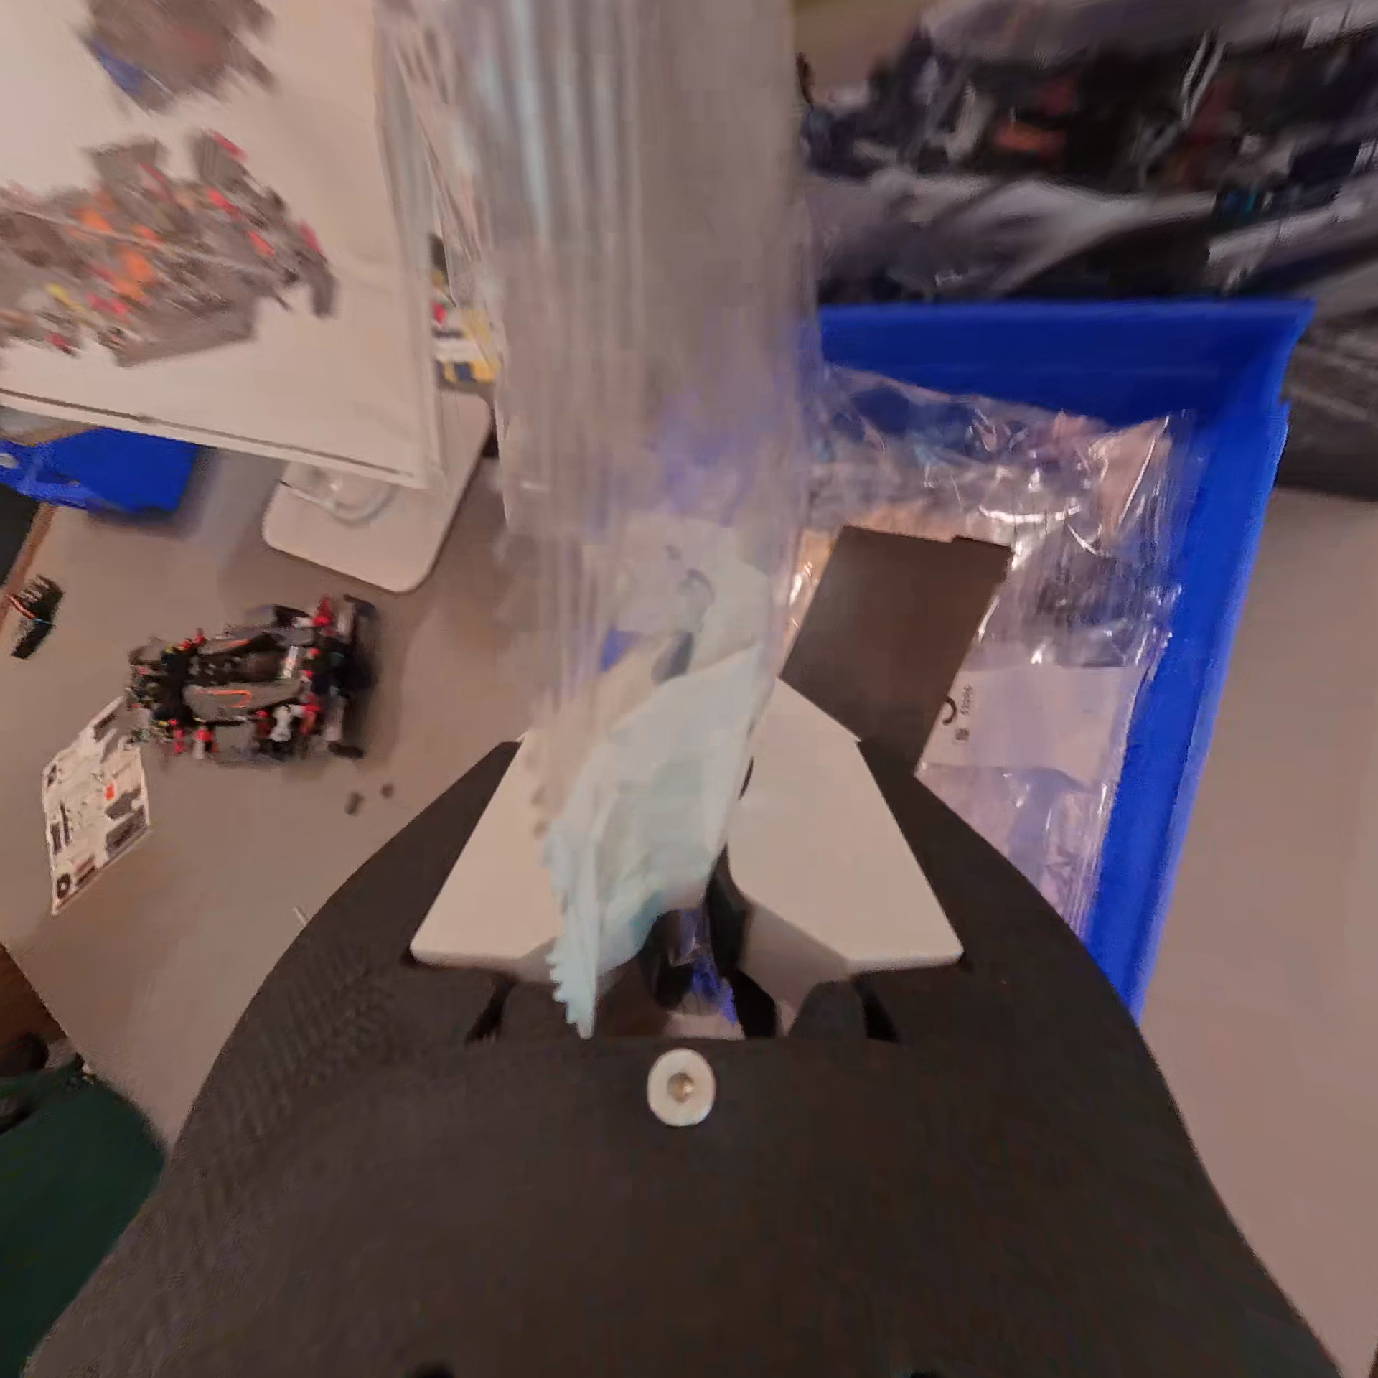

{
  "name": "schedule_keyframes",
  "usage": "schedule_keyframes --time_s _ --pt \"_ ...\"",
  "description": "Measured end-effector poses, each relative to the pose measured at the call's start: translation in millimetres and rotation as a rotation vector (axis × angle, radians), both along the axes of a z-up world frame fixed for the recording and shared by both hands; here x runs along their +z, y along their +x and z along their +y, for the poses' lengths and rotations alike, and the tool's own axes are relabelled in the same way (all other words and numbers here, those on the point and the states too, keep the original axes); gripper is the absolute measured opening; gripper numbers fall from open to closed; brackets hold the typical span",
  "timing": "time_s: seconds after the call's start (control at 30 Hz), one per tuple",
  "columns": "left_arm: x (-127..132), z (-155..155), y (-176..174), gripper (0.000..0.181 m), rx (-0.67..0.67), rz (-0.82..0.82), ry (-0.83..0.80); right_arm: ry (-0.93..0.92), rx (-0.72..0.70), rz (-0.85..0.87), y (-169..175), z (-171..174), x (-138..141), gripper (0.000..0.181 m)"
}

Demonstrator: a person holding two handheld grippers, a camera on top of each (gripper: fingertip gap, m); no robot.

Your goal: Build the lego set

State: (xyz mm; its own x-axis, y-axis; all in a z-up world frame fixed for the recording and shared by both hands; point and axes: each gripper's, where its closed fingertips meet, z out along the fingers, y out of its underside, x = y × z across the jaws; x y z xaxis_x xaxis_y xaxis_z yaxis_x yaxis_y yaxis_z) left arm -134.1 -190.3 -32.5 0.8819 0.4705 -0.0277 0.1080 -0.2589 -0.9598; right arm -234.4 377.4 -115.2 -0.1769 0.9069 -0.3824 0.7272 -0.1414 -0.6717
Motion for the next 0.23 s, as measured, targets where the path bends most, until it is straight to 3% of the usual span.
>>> schedule_keyframes --time_s 0.1,0.2,0.23 --pt "-6.0 -1.1 -13.3 0.027 0.032 -0.043 -0.019 0.006 0.029 -0.086 -7.5 5.6 -37.6 0.003" --pt "-11.1 8.1 -25.7 0.028 0.062 -0.053 -0.073 -0.007 0.012 -0.194 -13.4 12.5 -64.5 0.064" --pt "-11.9 12.4 -29.6 0.029 0.072 -0.050 -0.092 0.012 0.011 -0.222 -14.1 16.9 -70.2 0.071"
